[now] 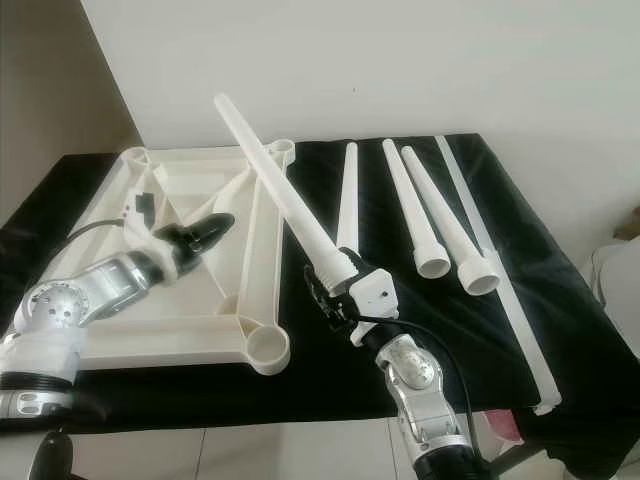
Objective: Building children table
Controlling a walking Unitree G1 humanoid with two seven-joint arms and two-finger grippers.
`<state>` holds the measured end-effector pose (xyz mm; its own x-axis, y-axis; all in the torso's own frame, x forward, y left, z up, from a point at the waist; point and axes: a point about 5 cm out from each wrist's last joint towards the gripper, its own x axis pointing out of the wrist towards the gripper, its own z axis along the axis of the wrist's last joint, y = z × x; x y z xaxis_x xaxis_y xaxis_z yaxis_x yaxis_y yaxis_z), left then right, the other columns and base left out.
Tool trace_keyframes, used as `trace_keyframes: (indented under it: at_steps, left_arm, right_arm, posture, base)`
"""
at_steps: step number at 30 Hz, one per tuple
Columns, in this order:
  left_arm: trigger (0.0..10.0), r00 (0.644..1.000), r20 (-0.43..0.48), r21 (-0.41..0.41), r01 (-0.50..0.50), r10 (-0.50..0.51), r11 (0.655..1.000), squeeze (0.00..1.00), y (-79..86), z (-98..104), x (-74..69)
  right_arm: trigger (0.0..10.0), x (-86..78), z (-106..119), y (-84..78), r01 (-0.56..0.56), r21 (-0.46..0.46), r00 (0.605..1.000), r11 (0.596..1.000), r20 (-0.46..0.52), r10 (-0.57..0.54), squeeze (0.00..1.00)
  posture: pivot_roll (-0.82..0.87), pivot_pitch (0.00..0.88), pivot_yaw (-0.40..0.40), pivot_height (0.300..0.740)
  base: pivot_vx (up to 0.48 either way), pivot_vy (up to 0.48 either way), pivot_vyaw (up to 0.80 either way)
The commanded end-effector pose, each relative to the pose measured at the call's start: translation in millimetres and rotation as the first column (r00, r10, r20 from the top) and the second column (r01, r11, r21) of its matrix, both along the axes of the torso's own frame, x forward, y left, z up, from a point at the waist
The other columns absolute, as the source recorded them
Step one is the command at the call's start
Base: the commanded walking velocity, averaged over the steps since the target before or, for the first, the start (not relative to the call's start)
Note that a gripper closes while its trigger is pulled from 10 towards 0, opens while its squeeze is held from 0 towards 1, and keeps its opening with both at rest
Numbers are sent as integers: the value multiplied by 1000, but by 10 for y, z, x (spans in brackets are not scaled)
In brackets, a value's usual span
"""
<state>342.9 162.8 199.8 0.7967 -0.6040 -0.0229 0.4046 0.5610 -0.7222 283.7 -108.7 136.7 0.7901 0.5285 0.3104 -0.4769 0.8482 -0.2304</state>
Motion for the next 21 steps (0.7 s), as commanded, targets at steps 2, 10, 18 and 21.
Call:
trace_keyframes:
  at_steps: [2,10,18,21]
  left_arm:
    - [10000,934,252,-152,298,-254,942,0,-66,153,-140]
    - [10000,934,230,-196,319,-273,927,0,-173,139,-132]
    - [10000,940,225,-253,309,-255,917,0,-332,180,-39]
    - [10000,941,225,-255,306,-251,917,0,-335,193,-13]
  right_arm:
    - [10000,-24,40,39,-13,19,1000,1000,19,13,0]
    - [10000,-55,28,103,-84,38,996,996,-18,85,0]
    - [10000,-159,32,273,-216,33,975,976,-49,217,0]
    - [10000,-190,26,297,-243,28,968,970,-57,244,0]
  posture:
    - [-77,27,92,740]
    - [-75,28,91,740]
    - [-83,34,102,740]
    - [-85,36,105,740]
  base:
    - [0,0,0]
    - [0,0,0]
    - [0,0,0]
    - [0,0,0]
